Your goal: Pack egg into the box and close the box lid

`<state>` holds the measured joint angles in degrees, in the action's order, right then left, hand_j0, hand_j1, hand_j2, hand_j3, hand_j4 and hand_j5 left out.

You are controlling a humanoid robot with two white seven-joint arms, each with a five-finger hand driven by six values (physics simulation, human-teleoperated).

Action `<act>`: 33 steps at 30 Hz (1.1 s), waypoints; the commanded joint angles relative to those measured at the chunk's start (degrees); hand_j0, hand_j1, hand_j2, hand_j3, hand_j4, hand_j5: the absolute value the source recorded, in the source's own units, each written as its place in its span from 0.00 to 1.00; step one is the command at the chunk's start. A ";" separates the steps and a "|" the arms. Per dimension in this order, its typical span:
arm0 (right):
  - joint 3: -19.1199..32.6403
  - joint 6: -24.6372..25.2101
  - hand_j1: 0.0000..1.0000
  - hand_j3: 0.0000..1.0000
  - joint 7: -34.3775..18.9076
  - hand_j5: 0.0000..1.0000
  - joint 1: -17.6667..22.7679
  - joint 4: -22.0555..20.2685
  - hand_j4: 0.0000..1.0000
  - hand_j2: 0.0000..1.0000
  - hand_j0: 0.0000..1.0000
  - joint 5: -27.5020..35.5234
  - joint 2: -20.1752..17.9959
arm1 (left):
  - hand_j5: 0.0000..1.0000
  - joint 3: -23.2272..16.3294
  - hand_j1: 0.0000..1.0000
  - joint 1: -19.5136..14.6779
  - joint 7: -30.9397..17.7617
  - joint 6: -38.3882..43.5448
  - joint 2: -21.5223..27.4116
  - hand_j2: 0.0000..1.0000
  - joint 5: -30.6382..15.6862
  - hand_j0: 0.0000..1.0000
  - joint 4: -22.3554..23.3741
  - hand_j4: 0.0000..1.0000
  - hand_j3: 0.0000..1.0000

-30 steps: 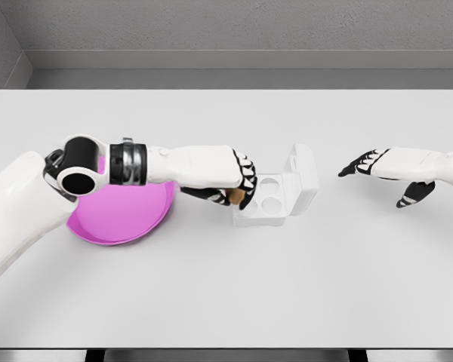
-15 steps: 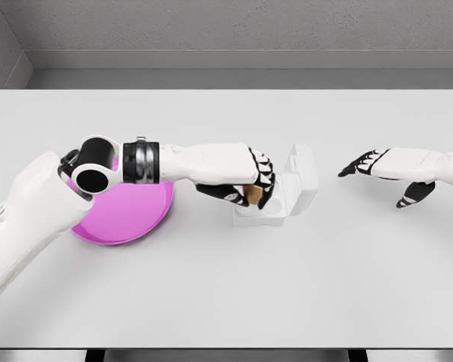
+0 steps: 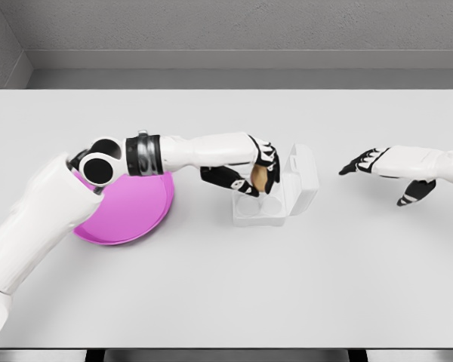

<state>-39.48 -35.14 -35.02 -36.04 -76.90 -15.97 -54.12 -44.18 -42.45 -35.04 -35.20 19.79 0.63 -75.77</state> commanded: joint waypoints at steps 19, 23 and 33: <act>0.10 0.14 1.00 1.00 0.02 1.00 0.00 0.08 1.00 1.00 1.00 0.24 0.16 | 0.28 -0.12 0.28 0.26 0.04 0.20 -3.53 0.28 -22.95 0.28 10.56 0.28 0.28; 0.10 0.14 1.00 1.00 0.02 1.00 0.00 -0.01 1.00 1.00 1.00 0.24 0.16 | 0.27 -0.20 0.27 0.18 0.04 0.20 -4.67 0.27 -26.28 0.27 12.58 0.27 0.27; 0.10 0.14 1.00 1.00 0.02 1.00 0.00 -0.09 1.00 1.00 1.00 0.24 0.24 | 0.27 -4.07 0.27 -0.18 0.04 0.20 -7.13 0.27 -26.90 0.27 17.77 0.27 0.27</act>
<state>-39.41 -35.14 -35.02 -36.04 -77.01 -16.04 -53.89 -47.52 -42.63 -35.02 -35.12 13.14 -25.71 -58.46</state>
